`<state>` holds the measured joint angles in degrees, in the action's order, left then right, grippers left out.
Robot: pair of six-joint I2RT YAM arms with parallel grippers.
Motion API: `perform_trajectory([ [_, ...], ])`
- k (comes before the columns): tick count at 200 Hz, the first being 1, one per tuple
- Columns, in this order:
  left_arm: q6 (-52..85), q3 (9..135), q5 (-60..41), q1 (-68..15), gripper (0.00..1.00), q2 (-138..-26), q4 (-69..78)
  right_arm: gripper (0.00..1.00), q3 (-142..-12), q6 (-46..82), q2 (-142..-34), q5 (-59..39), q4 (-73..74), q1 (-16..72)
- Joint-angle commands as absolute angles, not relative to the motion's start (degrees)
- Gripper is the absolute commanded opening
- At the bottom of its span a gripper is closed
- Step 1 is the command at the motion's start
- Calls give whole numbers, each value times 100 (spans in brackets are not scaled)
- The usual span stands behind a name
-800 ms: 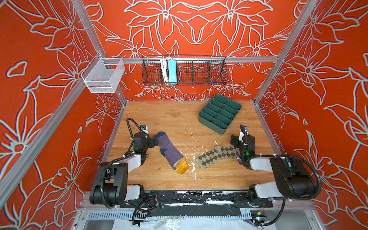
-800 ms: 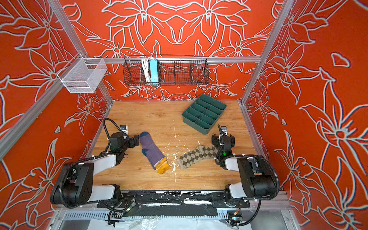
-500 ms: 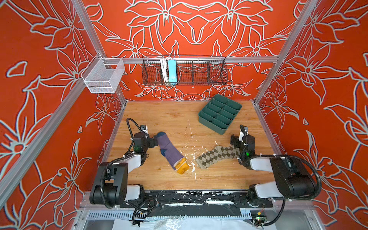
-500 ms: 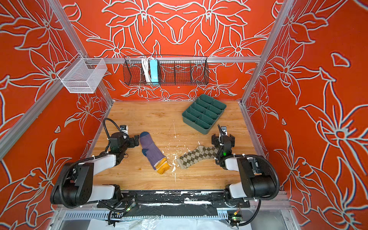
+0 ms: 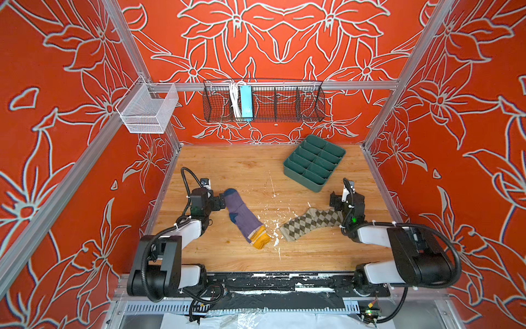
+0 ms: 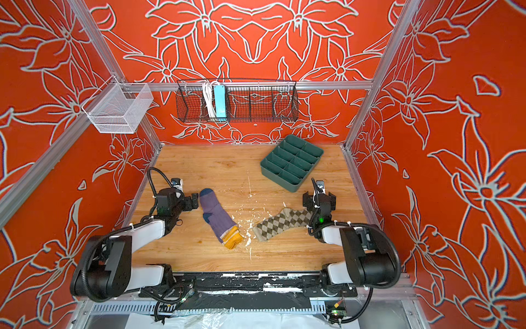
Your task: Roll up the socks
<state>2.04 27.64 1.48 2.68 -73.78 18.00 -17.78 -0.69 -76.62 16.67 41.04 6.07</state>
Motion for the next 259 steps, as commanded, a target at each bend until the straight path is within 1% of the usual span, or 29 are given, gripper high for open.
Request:
perform_trajectory([
  [1,641,3788,392,303,97,-6579,107,98,-2468,110,-6384,1769,2301,569],
  [9,797,4139,299,299,97,-6367,-473,98,-2634,201,-5869,1567,1786,569],
  [22,1104,4577,-122,305,97,-6054,-1240,98,-2851,607,-5006,1134,1074,560],
  [37,1473,4753,-804,299,97,-5715,-1685,98,-2906,1674,-4063,692,735,554],
  [50,1776,4555,-1581,305,97,-5241,-1719,98,-2721,2654,-3277,390,782,544],
  [69,2828,3852,-1787,303,97,-4663,-1552,98,-2393,3107,-2471,-512,1289,545],
  [79,2839,3589,-2227,300,97,-4414,-1376,98,-2485,3144,-2402,-1058,1165,545],
  [87,2724,3468,-2550,281,97,-4337,-1337,98,-2741,2996,-2588,-1646,839,554],
  [105,3249,3328,-2229,208,98,-4427,-1699,98,-3434,2417,-3303,-2754,-129,692],
  [114,3443,3326,-2185,196,100,-4582,-1953,98,-3726,2104,-3626,-3008,-616,862],
  [119,3504,3334,-2203,178,99,-4679,-2062,98,-3930,1803,-3837,-3072,-974,1051],
  [128,3563,3357,-2105,57,96,-4864,-2219,98,-4147,1389,-4070,-2918,-1362,1430],
  [135,3502,3406,-1873,-131,96,-5007,-2315,98,-4267,995,-4240,-2653,-1647,1895],
  [159,3153,3863,-259,-1099,97,-5597,-2833,98,-4470,-292,-4886,-1465,-1963,3516],
  [163,3147,3974,-81,-1201,97,-5874,-2920,98,-4509,-492,-5025,-1302,-1968,3743],
  [182,3241,4459,312,-1300,96,-6743,-3217,98,-4731,-1345,-5845,-482,-1899,4639],
  [196,3362,4810,542,-1318,95,-7424,-3352,96,-4924,-1976,-6547,49,-1797,5190],
  [214,3436,5320,717,-1352,94,-8230,-3501,93,-5159,-2574,-7379,578,-1645,5728],
  [233,3659,5643,868,-1362,94,-8845,-3438,91,-5324,-2832,-7974,897,-1429,6094],
  [259,3813,6029,720,-1388,84,-9424,-3285,91,-5208,-2859,-8218,1173,-928,6348],
])
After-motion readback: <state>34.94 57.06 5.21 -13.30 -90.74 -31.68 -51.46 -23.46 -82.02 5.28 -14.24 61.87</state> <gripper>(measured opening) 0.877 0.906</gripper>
